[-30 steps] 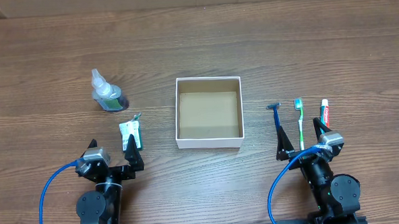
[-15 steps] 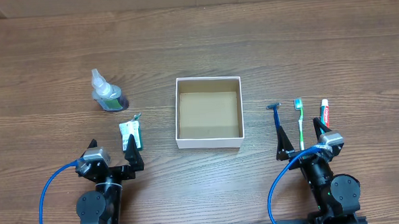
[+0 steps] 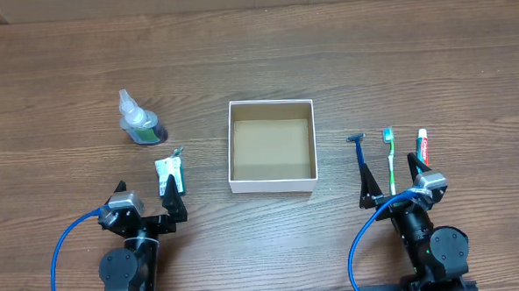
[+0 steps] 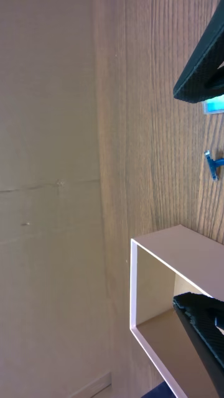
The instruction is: Pack container
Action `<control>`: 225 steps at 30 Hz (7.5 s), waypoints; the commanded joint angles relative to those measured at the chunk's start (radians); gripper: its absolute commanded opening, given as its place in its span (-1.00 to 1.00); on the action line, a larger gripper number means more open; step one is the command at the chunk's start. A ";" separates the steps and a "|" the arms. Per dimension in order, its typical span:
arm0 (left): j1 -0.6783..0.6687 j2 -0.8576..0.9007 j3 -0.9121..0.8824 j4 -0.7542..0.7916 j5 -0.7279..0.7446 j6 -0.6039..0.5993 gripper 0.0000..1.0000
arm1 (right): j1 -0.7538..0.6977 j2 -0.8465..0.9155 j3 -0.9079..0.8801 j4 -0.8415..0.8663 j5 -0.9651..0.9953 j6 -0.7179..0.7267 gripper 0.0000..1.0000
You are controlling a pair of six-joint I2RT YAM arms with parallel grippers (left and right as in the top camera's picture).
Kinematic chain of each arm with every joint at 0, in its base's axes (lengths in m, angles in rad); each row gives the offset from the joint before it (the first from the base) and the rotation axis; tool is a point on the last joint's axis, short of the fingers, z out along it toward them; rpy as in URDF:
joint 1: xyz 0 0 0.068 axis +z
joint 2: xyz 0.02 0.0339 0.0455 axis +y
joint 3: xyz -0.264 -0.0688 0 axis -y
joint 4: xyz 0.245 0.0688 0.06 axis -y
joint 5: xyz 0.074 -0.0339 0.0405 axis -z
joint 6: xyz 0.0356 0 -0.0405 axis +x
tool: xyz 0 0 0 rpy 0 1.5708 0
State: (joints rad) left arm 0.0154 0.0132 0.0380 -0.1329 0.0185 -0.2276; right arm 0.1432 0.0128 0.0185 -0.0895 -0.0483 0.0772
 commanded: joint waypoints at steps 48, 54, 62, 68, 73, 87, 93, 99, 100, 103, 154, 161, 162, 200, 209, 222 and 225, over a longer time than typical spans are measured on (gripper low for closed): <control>0.006 -0.009 -0.010 0.008 0.000 0.026 1.00 | -0.008 0.389 0.570 -0.360 0.150 0.041 1.00; 0.006 -0.009 -0.010 0.008 0.000 0.026 1.00 | -0.008 0.662 0.828 -0.592 0.204 0.042 1.00; 0.006 -0.009 -0.010 0.008 0.000 0.026 1.00 | -0.008 0.881 0.886 -0.590 0.240 0.041 1.00; 0.006 -0.009 -0.010 0.008 0.000 0.026 1.00 | -0.059 0.963 0.886 -0.681 0.271 0.059 1.00; 0.006 -0.009 -0.010 0.008 0.000 0.026 1.00 | -0.354 1.072 0.886 -0.710 0.122 0.110 1.00; 0.006 -0.009 -0.010 0.011 0.001 0.023 1.00 | -0.477 1.458 0.884 -0.686 0.005 0.110 1.00; 0.006 -0.009 -0.010 0.025 0.087 -0.086 1.00 | -0.477 1.502 0.884 -0.671 0.001 0.110 1.00; 0.006 -0.009 0.039 0.123 0.375 -0.087 1.00 | -0.477 1.502 0.884 -0.664 0.002 0.109 0.99; 0.006 -0.008 0.065 0.093 0.374 -0.086 1.00 | -0.477 1.502 0.884 -0.664 0.002 0.109 1.00; 0.006 0.018 0.220 -0.084 0.355 0.054 1.00 | -0.477 1.502 0.884 -0.664 0.002 0.109 1.00; 0.059 1.786 1.444 -0.625 0.014 0.055 0.63 | -0.477 1.502 0.884 -0.664 0.002 0.109 1.00; 0.059 1.786 1.444 -0.626 -0.034 0.055 0.11 | -0.477 1.502 0.884 -0.664 0.002 0.109 1.00; 0.059 1.786 1.444 -0.627 -0.058 0.056 0.11 | -0.477 1.502 0.884 -0.664 0.002 0.109 1.00; -0.127 1.479 1.446 -0.620 -0.043 -0.074 -0.38 | -0.477 1.502 0.884 -0.664 0.002 0.109 1.00; -0.379 1.442 1.550 -0.649 -0.047 -0.137 -0.41 | -0.477 1.502 0.884 -0.664 0.002 0.109 1.00; -0.666 1.534 1.601 -0.649 -0.318 -0.140 -0.41 | -0.477 1.502 0.884 -0.664 0.002 0.109 1.00; -0.664 1.568 1.601 -0.645 -0.319 -0.140 -0.43 | -0.477 1.502 0.884 -0.664 0.002 0.109 1.00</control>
State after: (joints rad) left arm -0.6483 1.5436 1.5990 -0.7956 -0.2523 -0.3458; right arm -0.3386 1.5166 0.8841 -0.7563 -0.0475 0.1833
